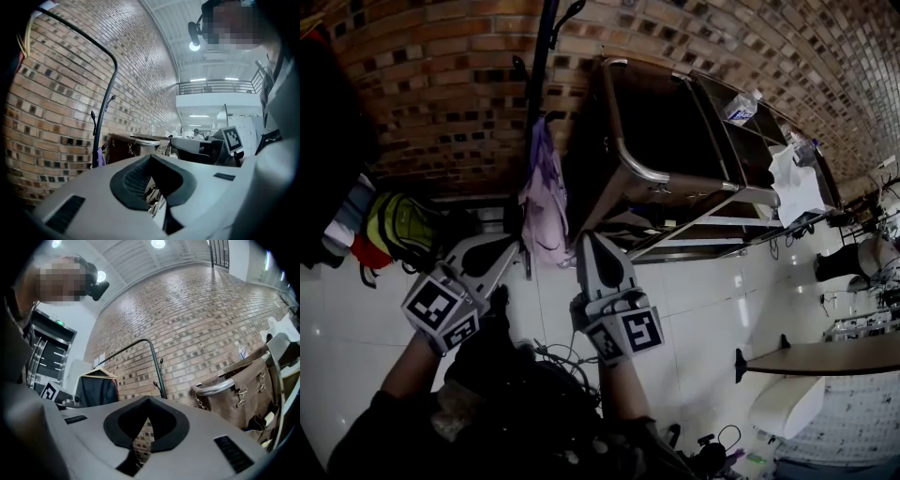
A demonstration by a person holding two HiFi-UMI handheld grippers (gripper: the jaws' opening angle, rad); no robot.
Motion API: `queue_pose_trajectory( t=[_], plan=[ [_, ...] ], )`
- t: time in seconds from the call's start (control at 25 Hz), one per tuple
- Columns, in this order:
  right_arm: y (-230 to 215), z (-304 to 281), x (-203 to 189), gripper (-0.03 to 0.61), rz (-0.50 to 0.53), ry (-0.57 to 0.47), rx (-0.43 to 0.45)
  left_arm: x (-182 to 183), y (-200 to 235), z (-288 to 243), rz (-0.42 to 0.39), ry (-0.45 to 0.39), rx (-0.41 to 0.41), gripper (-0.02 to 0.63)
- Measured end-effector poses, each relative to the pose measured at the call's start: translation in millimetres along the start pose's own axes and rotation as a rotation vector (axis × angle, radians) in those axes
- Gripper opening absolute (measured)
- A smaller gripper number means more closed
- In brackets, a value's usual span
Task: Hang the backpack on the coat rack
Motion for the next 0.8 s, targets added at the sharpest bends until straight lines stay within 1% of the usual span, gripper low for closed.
queue_pose_trajectory(
  t=[0.12,0.32,0.44,0.56,0.8],
  plan=[
    [12.2,17.6,0.9,0.021,0.014,0.019,-0.018,2.1,-19.1,14.9,-0.010,-0.009,0.039,0.037],
    [41.4,32.2,1.4,0.020,0.040,0.064,0.036,6.5,-43.2,38.3,-0.013,-0.015,0.072,0.035],
    [56.3,36.5,-1.4,0.020,0.038,0.089,0.071,10.9,-51.5,51.8,-0.009,-0.019,0.100,0.037],
    [68.3,37.6,-5.4,0.020,0.040,0.109,0.087,12.8,-55.8,64.3,-0.009,-0.016,0.112,0.037],
    [92.9,24.2,-16.9,0.020,0.096,0.155,0.110,13.5,-45.5,82.7,0.004,-0.007,0.110,0.035]
  ],
)
Point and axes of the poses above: the fingertips, and each gripper's own axes: z backward along the fingers, y to its left, x out of its top, the point moved 6 cm from there along z, backward along the fingers, and after that the axes turned 9 degrees about -y, right-handed, at the moved point
